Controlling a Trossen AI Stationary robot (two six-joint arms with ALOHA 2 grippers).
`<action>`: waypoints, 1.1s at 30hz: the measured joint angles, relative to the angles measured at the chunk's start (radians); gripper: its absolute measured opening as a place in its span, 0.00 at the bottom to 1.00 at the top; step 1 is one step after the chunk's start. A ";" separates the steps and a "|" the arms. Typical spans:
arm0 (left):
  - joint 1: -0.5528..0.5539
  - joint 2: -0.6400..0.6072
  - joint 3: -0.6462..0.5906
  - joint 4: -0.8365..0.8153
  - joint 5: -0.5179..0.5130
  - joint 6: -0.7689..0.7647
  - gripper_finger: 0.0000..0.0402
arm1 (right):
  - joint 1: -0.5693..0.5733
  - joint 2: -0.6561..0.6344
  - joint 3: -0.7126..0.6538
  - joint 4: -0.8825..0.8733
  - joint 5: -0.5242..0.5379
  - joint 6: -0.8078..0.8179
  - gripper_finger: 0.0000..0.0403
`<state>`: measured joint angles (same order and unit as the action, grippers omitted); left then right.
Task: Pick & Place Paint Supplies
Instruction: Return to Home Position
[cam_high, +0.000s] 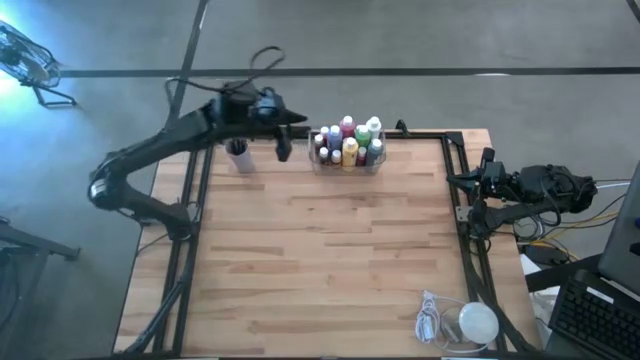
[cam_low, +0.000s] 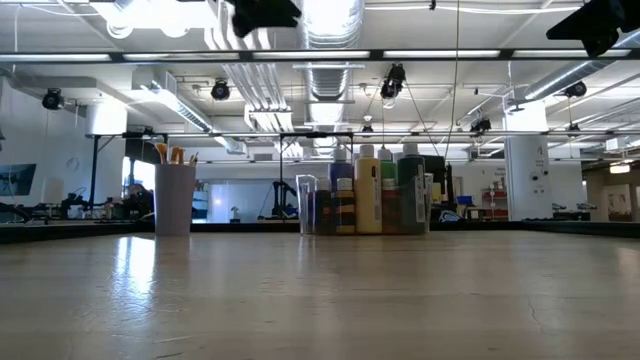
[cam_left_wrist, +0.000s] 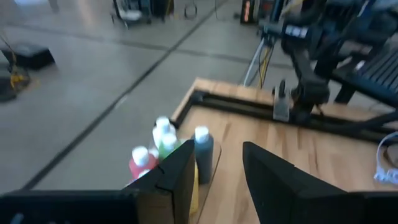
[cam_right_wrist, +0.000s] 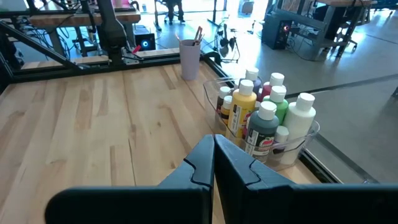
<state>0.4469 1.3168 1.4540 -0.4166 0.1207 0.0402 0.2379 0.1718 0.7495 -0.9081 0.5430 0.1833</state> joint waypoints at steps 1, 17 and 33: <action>0.000 -0.021 0.000 -0.001 -0.001 0.000 0.35 | 0.000 0.000 0.000 0.000 0.000 0.000 0.02; -0.006 -0.294 -0.001 -0.162 0.043 -0.032 0.35 | 0.000 0.000 0.000 0.000 0.000 0.000 0.02; -0.147 -0.484 -0.361 -0.064 0.103 -0.053 0.35 | 0.000 0.000 0.000 0.000 0.000 0.000 0.02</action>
<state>0.2999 0.8325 1.0934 -0.4810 0.2239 -0.0124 0.2375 0.1715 0.7494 -0.9081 0.5430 0.1833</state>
